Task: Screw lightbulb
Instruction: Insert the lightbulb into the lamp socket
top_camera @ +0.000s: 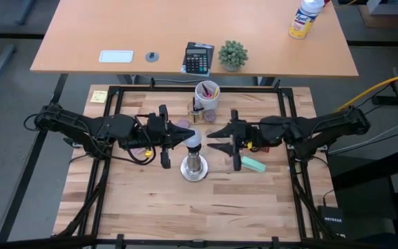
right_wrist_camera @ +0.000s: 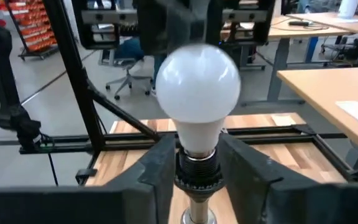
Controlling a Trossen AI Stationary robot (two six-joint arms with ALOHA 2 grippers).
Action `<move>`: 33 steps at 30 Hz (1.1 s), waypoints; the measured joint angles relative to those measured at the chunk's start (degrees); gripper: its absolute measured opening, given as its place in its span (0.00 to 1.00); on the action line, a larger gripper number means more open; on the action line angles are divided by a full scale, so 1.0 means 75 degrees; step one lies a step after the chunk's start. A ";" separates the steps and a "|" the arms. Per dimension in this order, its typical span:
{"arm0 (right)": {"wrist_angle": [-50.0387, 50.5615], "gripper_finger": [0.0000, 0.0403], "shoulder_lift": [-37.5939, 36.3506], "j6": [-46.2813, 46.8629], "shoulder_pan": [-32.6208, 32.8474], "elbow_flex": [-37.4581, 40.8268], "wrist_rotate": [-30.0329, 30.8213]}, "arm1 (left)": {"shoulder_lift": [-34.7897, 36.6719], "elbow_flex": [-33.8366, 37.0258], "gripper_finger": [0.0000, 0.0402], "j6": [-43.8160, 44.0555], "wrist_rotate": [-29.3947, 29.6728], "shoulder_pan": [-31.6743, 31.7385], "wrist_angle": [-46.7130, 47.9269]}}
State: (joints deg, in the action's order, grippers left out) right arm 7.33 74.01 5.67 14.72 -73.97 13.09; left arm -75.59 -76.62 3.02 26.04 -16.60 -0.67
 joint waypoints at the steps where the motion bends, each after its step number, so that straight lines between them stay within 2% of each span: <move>1: -0.0020 0.29 -0.0031 0.0000 -0.0006 0.0000 0.0029 | 0.0000 0.0000 0.00 0.0000 0.0000 0.0000 0.0002; 10: -0.0734 0.19 -0.0082 -0.0448 -0.0015 0.0003 0.0840 | 0.0000 0.0000 0.00 -0.0002 0.0000 -0.0038 -0.0003; 18: -0.1515 0.15 0.0124 -0.0858 -0.0041 -0.0003 0.0929 | 0.0000 0.0000 0.00 0.0000 0.0000 -0.0038 -0.0046; 26: -0.1902 0.12 0.0627 -0.1153 -0.0186 0.0003 0.0990 | -0.0003 0.0000 0.00 -0.0002 0.0000 -0.0038 -0.0125; 33: -0.1976 0.12 0.0639 -0.1399 -0.0166 0.0003 0.1116 | -0.0003 0.0017 0.00 -0.0002 0.0000 -0.0029 -0.0154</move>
State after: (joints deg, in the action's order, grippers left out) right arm -7.49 78.81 -4.82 13.47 -73.95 21.45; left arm -75.61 -76.49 3.01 26.04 -16.82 -1.83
